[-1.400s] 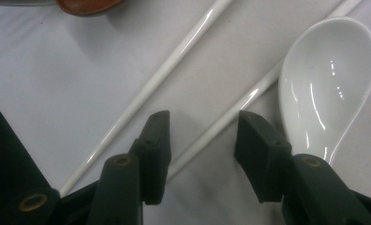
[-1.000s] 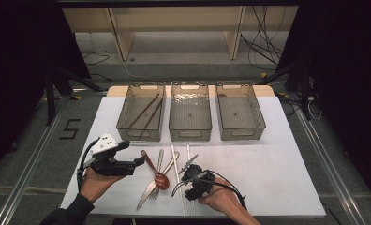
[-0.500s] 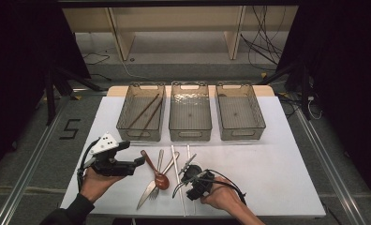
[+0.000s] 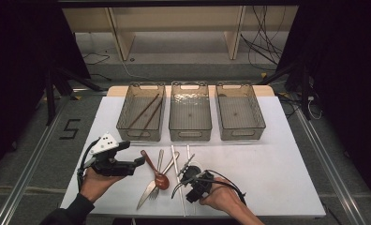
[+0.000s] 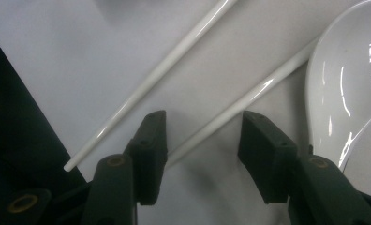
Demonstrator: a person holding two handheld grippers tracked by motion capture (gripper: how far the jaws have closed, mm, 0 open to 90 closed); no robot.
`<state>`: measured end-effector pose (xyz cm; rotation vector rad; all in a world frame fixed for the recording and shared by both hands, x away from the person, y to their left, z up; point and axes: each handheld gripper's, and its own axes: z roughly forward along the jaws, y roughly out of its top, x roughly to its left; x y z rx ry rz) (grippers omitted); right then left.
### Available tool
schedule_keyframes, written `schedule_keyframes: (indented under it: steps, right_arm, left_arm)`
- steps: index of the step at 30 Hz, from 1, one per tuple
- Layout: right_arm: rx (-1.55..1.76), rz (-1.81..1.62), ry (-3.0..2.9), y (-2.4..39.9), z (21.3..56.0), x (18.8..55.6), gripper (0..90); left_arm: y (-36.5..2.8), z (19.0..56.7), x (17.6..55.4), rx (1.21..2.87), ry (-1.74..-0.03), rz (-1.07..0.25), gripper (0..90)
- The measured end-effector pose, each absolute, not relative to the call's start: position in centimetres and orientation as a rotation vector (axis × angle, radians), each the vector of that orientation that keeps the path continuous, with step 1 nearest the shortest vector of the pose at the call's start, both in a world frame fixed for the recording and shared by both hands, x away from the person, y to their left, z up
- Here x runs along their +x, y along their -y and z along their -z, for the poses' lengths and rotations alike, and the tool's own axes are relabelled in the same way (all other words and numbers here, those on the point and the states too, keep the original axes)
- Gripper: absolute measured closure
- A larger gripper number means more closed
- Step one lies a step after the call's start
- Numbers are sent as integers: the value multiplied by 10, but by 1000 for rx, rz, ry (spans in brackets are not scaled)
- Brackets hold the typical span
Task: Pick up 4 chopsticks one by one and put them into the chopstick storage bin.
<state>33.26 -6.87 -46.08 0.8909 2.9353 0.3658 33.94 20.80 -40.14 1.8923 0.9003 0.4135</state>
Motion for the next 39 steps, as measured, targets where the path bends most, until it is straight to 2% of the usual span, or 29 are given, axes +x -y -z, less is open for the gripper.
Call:
schedule_keyframes:
  steps: [30,36,39]
  right_arm:
    - [806,-296,-2969,67,460,332,554]
    - [791,-285,-2982,68,460,334,594]
    - [803,-289,-2979,70,459,335,653]
  left_arm:
    - [-207,401,339,1895,-888,-418,168]
    - [-207,401,339,1896,-888,-420,168]
    - [-208,401,339,1896,-888,-420,168]
